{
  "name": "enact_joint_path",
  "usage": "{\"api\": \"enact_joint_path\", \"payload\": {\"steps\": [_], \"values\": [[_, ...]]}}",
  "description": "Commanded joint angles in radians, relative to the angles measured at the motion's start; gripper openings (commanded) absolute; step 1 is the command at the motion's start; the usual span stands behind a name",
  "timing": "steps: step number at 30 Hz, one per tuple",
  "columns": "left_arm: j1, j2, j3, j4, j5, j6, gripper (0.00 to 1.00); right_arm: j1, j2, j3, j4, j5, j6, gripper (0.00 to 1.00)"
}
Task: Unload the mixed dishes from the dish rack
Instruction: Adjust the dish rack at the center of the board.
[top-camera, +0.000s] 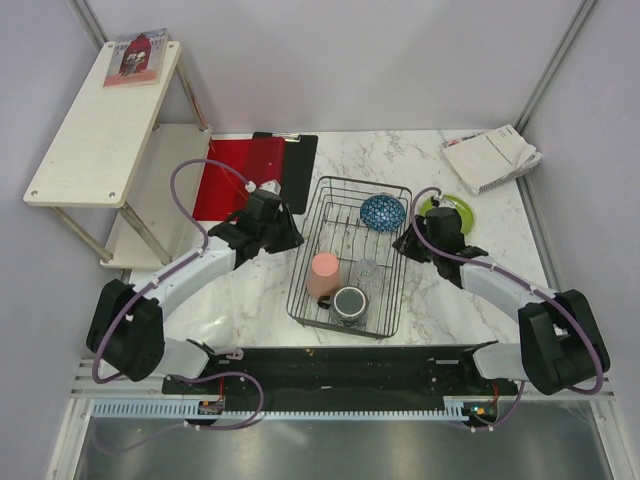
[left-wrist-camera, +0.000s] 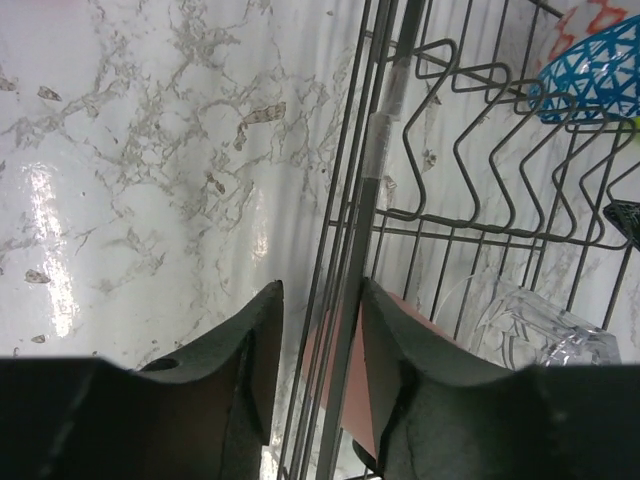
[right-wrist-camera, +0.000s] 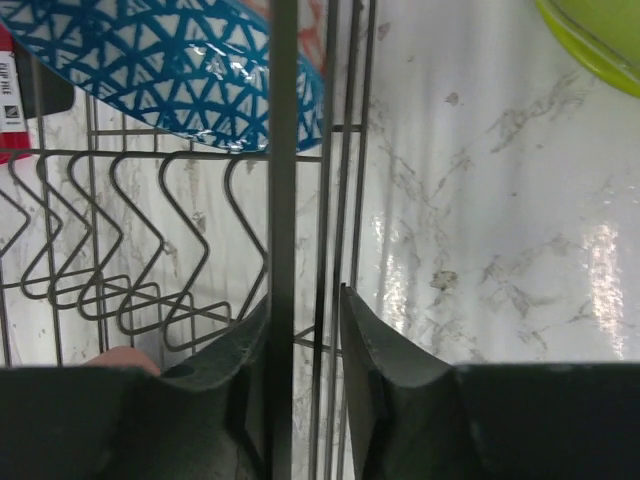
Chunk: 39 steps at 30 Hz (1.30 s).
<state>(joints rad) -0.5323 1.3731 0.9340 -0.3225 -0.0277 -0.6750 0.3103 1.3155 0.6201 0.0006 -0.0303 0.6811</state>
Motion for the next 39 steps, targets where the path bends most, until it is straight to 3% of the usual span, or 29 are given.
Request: {"api": "enact_joint_path", "payload": {"steps": [1, 2, 3, 5, 11, 22, 32, 35, 36, 39], "values": [[-0.001, 0.027, 0.029, -0.006, 0.009, 0.015, 0.37, 0.009, 0.011, 0.044, 0.030, 0.023, -0.015, 0.25], [-0.001, 0.030, 0.029, -0.007, 0.008, 0.017, 0.32, 0.009, 0.013, 0.047, 0.030, 0.024, -0.015, 0.22], [-0.001, 0.037, 0.032, -0.006, 0.009, 0.018, 0.15, 0.013, 0.016, 0.050, 0.030, 0.024, -0.017, 0.20], [-0.001, 0.040, 0.035, -0.007, 0.011, 0.020, 0.02, 0.015, 0.027, 0.066, 0.030, 0.024, -0.020, 0.16], [-0.001, 0.015, 0.022, -0.015, 0.006, 0.006, 0.02, 0.029, 0.080, 0.118, 0.030, 0.076, 0.001, 0.00], [0.000, -0.077, 0.034, -0.121, -0.109, 0.014, 0.02, 0.131, 0.208, 0.257, 0.016, 0.116, 0.020, 0.00], [0.003, -0.164, 0.017, -0.184, -0.186, 0.031, 0.02, 0.191, 0.258, 0.279, 0.015, 0.141, 0.028, 0.02], [0.005, -0.177, 0.038, -0.196, -0.195, 0.049, 0.18, 0.191, 0.231, 0.270, 0.010, 0.153, 0.011, 0.23], [0.005, -0.178, 0.045, -0.197, -0.198, 0.058, 0.31, 0.191, 0.216, 0.270, 0.003, 0.159, 0.003, 0.36], [0.006, -0.178, 0.072, -0.204, -0.209, 0.080, 0.54, 0.191, 0.183, 0.270, -0.025, 0.179, -0.014, 0.49]]}}
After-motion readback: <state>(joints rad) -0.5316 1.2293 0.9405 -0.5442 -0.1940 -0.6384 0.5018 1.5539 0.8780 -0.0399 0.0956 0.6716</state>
